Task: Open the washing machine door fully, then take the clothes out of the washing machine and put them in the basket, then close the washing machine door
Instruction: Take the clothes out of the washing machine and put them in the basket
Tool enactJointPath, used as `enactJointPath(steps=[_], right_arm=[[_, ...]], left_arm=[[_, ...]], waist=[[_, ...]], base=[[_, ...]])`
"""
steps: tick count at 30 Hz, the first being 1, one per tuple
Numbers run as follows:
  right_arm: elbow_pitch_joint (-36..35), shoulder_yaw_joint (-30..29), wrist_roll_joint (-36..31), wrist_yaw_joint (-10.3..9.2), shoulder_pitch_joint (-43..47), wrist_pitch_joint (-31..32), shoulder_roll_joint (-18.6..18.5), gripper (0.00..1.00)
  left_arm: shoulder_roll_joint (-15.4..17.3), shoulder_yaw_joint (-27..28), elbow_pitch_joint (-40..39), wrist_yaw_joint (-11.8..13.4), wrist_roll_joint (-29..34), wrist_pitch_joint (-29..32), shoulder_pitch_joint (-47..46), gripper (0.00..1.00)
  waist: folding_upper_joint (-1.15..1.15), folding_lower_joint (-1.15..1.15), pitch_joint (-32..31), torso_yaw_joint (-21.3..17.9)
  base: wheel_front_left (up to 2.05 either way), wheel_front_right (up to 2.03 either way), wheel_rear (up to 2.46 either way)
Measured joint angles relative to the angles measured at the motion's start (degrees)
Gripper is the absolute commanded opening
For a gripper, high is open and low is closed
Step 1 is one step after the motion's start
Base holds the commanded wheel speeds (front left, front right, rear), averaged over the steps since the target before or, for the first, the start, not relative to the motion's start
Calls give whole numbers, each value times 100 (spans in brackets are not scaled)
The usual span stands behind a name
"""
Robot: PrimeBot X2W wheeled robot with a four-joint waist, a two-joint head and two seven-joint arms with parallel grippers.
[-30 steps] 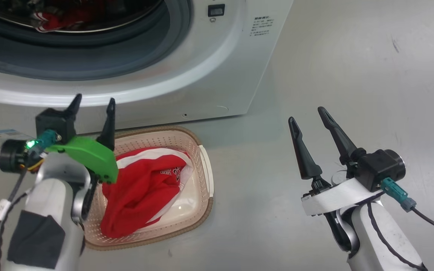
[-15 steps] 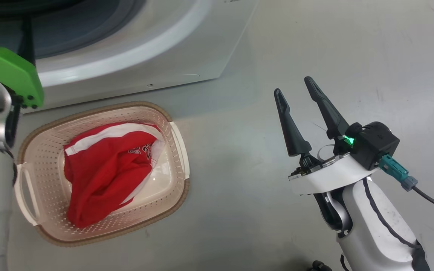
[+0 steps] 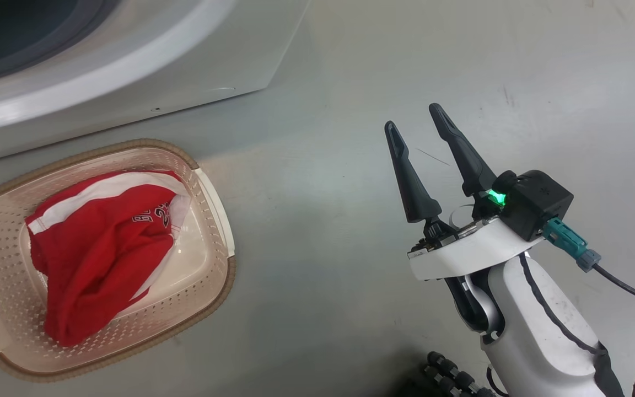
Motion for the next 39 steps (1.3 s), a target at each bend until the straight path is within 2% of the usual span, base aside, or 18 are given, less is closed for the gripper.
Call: enactJointPath(steps=[4, 11, 21, 23, 24, 25, 26, 27, 34, 39], right_arm=[[-1, 19, 3, -53, -36, 0, -1, 100], [1, 76, 59, -59, -74, 0, 2, 100], [3, 172, 99, -107, -206, 0, 1, 100], [5, 172, 99, -108, -237, 0, 1, 100], [5, 170, 99, -109, -263, 0, 1, 100], [5, 170, 99, -110, -277, 0, 1, 100], [5, 170, 99, -119, -282, 0, 1, 100], [5, 170, 99, -124, -285, 0, 1, 100], [9, 170, 99, -152, -289, 0, 1, 100], [33, 133, 87, -181, -314, 0, 2, 100]], left_arm=[[75, 31, 146, -19, 4, 93, -241, 100], [396, 102, 509, -69, 22, 439, -509, 100], [414, 233, 934, -65, -35, 958, -787, 100], [414, 224, 964, -65, -35, 1034, -853, 56], [414, 223, 984, -65, -33, 1080, -886, 44], [415, 218, 1002, -65, -30, 1118, -916, 40], [416, 210, 1028, -65, -25, 1128, -941, 2], [416, 203, 1058, -65, -25, 1138, -962, 0], [412, 246, 1107, -10, -42, 1162, -1065, 0], [310, 322, 1077, 11, -156, 901, -1148, 0]], waist=[[0, 0, 92, -93], [0, 0, 195, -168], [0, -1, 291, -148], [0, -1, 298, -144], [0, 0, 301, -142], [0, 0, 305, -142], [0, 0, 307, -142], [0, -1, 309, -143], [0, 0, 319, -143], [0, -1, 315, -113]], base=[[0, 0, 0], [0, 0, 0], [0, 0, 0], [0, 0, 0], [0, 0, 0], [0, 0, 0], [0, 0, 0], [0, 0, 0], [0, 0, 0], [0, 0, 0]])
